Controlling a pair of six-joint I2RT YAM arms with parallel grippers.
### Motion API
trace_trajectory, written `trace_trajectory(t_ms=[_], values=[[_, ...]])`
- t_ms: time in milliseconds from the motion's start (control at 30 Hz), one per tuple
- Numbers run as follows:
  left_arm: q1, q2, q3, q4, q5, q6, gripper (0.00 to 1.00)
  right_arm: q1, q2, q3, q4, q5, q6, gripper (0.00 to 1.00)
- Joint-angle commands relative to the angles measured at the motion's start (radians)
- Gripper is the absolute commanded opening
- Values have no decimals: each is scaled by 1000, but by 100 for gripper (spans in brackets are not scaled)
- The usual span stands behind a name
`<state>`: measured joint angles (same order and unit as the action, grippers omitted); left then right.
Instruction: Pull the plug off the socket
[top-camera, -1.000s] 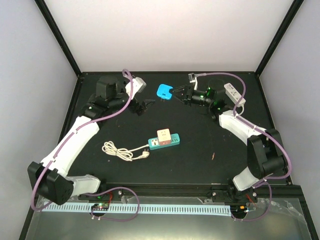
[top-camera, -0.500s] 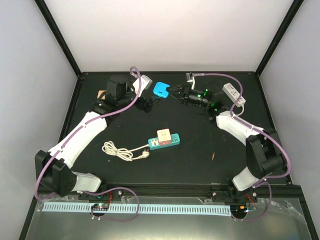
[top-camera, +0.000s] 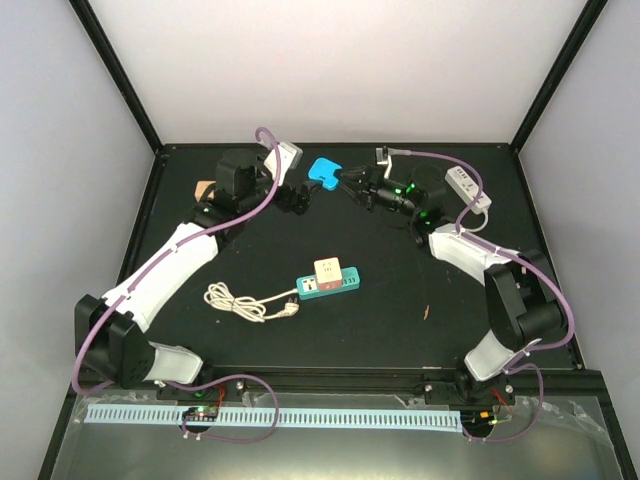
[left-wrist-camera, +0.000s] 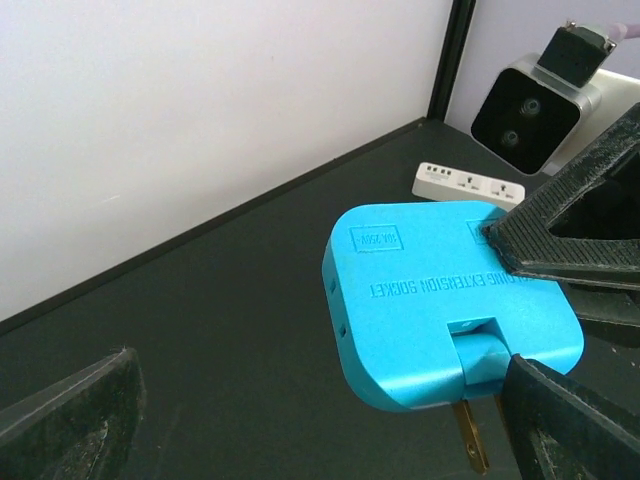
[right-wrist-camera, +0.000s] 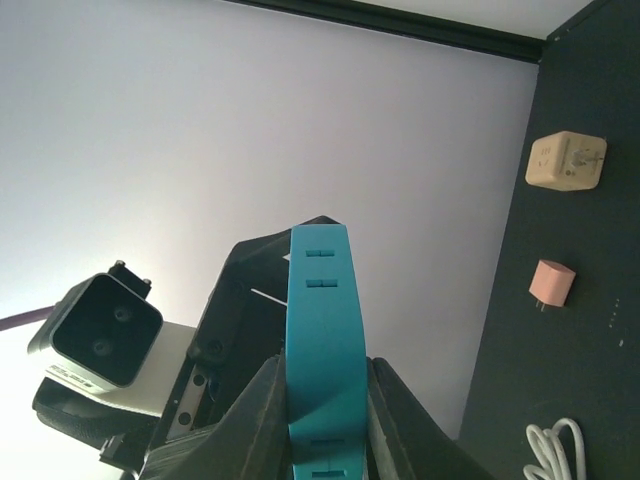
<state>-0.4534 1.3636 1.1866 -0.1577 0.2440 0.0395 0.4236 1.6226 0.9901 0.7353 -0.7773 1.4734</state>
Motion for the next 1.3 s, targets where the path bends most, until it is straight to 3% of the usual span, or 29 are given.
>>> trace_trajectory(t_ms=[0,367,500,700,833,1100,1267], values=[[3,22,-5,66,-69,-24,99,23,-7,0,122,-57,52,1],[28,-15,-89,75,-99,-12,99,22,-1,8,210,-66,99,1],[64,-13,-82,59,13,-14,99,19,-7,9,219,-70,89,1],[62,-75,-76,-28,304,254,99,-27,-5,36,147,-76,34,1],[61,-140,-56,-143,213,481,95,-34,-2,21,117,-89,22,1],[62,-181,-150,-145,-30,922,84,-34,11,-14,66,-97,-8,1],[67,-368,-265,-119,28,1164,88,-19,5,-13,59,-78,-31,1]])
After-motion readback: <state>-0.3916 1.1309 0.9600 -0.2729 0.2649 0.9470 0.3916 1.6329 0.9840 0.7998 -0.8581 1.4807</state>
